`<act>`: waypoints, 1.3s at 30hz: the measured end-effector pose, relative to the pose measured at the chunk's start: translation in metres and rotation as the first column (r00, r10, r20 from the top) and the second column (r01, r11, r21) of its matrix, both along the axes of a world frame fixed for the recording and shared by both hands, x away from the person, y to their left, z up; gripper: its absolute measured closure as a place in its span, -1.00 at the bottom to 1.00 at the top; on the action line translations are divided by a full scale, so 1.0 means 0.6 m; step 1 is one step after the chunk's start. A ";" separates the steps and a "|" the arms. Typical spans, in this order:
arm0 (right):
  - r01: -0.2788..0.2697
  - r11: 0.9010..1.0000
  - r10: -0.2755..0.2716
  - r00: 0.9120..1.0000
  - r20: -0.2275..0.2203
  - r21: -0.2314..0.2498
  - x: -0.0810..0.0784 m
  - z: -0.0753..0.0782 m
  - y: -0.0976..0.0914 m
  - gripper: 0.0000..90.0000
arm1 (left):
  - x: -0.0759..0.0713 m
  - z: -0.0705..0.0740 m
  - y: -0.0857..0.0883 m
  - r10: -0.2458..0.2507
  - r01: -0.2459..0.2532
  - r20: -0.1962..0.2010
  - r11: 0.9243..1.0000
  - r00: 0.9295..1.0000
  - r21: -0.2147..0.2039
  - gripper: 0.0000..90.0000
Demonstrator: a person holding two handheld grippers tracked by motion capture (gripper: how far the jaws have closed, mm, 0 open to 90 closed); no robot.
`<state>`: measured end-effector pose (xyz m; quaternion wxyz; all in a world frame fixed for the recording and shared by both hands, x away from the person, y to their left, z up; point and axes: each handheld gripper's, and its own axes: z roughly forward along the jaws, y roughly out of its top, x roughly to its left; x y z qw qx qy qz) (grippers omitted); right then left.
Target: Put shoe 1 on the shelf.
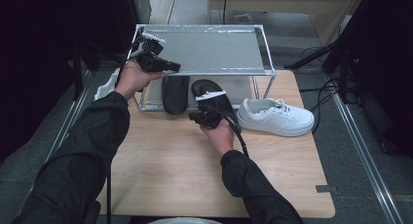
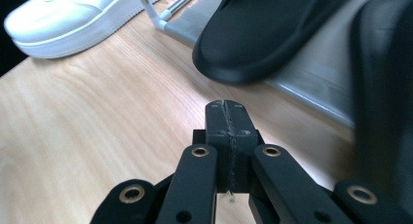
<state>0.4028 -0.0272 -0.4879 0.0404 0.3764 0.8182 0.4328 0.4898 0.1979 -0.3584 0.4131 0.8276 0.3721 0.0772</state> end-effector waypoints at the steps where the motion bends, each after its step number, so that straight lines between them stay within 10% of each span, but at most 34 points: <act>1: 0.005 1.000 -0.005 1.000 -0.004 0.009 -0.004 0.004 -0.011 1.00 | 0.000 0.000 0.000 0.000 0.000 0.002 1.000 1.000 0.004 1.00; 24: 0.066 0.996 -0.062 0.996 0.065 -0.061 -0.089 0.013 -0.196 1.00 | -0.001 -0.001 0.001 0.000 0.000 -0.001 1.000 1.000 -0.004 1.00; 39: 0.155 0.984 -0.155 0.988 0.007 -0.092 -0.068 -0.034 -0.216 1.00 | -0.003 -0.005 0.002 0.017 -0.017 0.001 1.000 1.000 -0.023 1.00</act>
